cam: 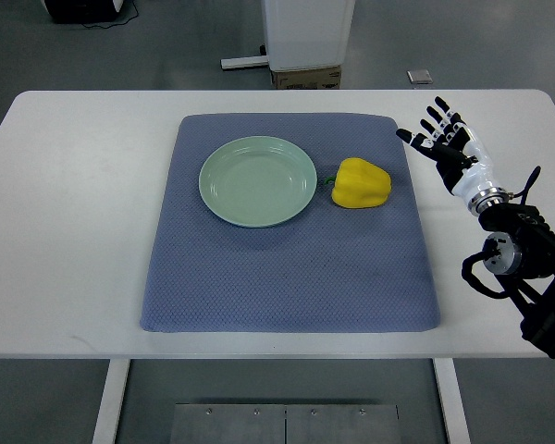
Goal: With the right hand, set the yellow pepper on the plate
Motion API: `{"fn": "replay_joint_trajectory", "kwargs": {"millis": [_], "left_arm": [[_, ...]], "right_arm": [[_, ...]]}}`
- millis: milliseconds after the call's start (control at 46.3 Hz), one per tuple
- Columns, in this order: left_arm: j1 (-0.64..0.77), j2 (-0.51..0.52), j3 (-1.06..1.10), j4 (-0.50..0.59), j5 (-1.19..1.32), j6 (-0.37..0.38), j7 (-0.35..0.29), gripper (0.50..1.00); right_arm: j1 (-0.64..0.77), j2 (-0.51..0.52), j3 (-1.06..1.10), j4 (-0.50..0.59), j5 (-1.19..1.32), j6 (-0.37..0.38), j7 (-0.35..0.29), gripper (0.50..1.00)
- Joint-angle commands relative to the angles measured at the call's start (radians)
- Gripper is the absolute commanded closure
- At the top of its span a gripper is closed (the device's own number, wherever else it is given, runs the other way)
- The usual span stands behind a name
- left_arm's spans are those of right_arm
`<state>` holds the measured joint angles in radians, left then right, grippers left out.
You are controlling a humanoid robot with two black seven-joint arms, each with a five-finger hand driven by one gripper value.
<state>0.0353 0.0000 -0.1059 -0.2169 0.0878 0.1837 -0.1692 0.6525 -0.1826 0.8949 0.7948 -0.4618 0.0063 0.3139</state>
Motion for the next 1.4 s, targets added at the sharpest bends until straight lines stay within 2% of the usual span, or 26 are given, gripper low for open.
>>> {"fn": "replay_joint_trajectory", "kwargs": {"millis": [0, 540, 820, 1381], "left_arm": [[0.0, 0.0, 0.0, 0.001, 0.001, -0.001, 0.0, 0.5], [0.0, 0.0, 0.0, -0.001, 0.0, -0.001, 0.001, 0.5], [0.0, 0.0, 0.0, 0.001, 0.0, -0.001, -0.001, 0.5], [0.0, 0.0, 0.0, 0.001, 0.0, 0.0, 0.001, 0.5]], "right_arm": [[0.001, -0.003, -0.016, 0.003, -0.002, 0.0, 0.008, 0.5], [0.049, -0.041, -0.126, 0.004, -0.006, 0.0, 0.022, 0.5], [0.136, -0.103, -0.336, 0.004, -0.015, -0.006, 0.131, 0.5], [0.252, -0.11, -0.608, 0.0, -0.227, -0.075, 0.226, 0.505]]}}
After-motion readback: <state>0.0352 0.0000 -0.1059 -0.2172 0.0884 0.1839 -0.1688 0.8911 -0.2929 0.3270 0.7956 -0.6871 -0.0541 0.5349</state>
